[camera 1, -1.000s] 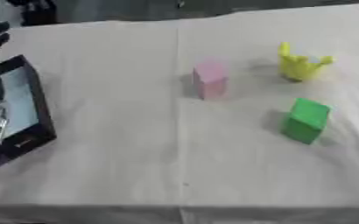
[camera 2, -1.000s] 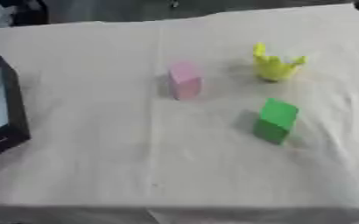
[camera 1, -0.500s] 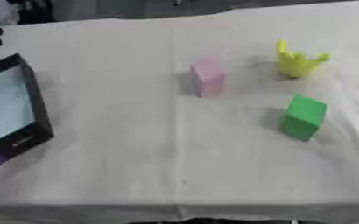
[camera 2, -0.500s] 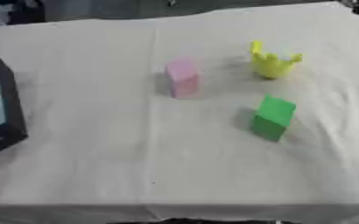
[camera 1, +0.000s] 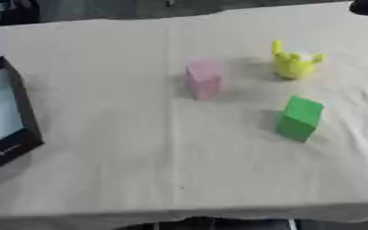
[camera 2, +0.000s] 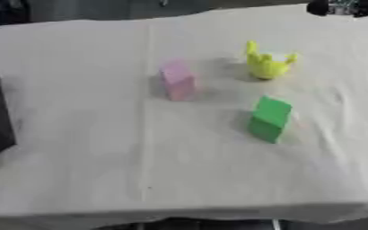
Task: Pick up the objects with one hand, pass them to the other hand, and then place them into the box on the other side of the table.
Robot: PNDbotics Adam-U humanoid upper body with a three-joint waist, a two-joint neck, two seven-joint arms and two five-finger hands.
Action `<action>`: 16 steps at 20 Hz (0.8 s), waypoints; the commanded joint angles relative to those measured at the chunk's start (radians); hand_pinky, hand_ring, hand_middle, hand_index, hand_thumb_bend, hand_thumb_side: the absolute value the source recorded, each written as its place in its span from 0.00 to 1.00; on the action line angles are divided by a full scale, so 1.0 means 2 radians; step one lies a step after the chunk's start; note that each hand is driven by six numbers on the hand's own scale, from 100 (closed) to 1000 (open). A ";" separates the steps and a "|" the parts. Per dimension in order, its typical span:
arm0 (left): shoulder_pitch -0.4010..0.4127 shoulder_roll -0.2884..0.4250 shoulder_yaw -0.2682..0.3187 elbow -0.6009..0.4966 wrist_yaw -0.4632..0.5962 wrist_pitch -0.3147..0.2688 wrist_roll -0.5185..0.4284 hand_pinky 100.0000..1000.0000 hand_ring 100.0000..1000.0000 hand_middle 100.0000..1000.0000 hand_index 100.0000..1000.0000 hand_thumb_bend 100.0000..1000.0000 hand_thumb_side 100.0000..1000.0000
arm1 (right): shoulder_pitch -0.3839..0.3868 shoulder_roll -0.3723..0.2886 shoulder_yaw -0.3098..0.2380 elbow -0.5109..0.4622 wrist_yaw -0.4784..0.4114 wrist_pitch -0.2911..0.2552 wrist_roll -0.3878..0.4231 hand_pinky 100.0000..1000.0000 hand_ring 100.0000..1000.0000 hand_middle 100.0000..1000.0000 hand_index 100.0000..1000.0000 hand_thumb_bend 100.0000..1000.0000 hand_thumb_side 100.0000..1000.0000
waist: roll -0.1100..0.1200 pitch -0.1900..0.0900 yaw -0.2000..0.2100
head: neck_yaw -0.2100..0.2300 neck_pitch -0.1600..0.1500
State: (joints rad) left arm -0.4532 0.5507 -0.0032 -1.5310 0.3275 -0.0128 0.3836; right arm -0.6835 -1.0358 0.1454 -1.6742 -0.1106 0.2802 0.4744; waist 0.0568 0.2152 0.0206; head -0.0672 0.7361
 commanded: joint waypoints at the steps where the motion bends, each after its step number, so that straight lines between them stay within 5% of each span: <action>1: -0.004 0.022 0.004 -0.010 -0.001 0.002 -0.001 0.86 0.73 0.81 0.84 0.71 0.64 | 0.004 -0.051 0.012 -0.051 0.000 0.009 0.024 0.89 0.86 0.89 0.91 0.57 0.19 | -0.010 -0.005 0.000 | -0.003 -0.006; 8: -0.004 0.025 0.003 -0.013 -0.002 0.003 -0.001 0.86 0.73 0.81 0.84 0.71 0.64 | 0.046 -0.078 0.022 -0.125 0.001 0.045 0.038 0.87 0.86 0.89 0.91 0.59 0.15 | -0.010 -0.004 -0.001 | -0.001 -0.008; 16: 0.000 0.023 0.004 -0.015 -0.001 0.004 0.000 0.86 0.73 0.81 0.84 0.71 0.64 | 0.077 -0.040 0.033 -0.142 0.060 0.076 0.025 0.85 0.81 0.83 0.86 0.65 0.10 | -0.004 0.001 -0.004 | -0.001 -0.005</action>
State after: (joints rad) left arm -0.4467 0.5623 -0.0037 -1.5381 0.3245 -0.0060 0.3821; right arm -0.5216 -1.1084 0.2194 -1.9428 -0.0173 0.4229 0.5325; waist 0.0504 0.2154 0.0125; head -0.0699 0.7278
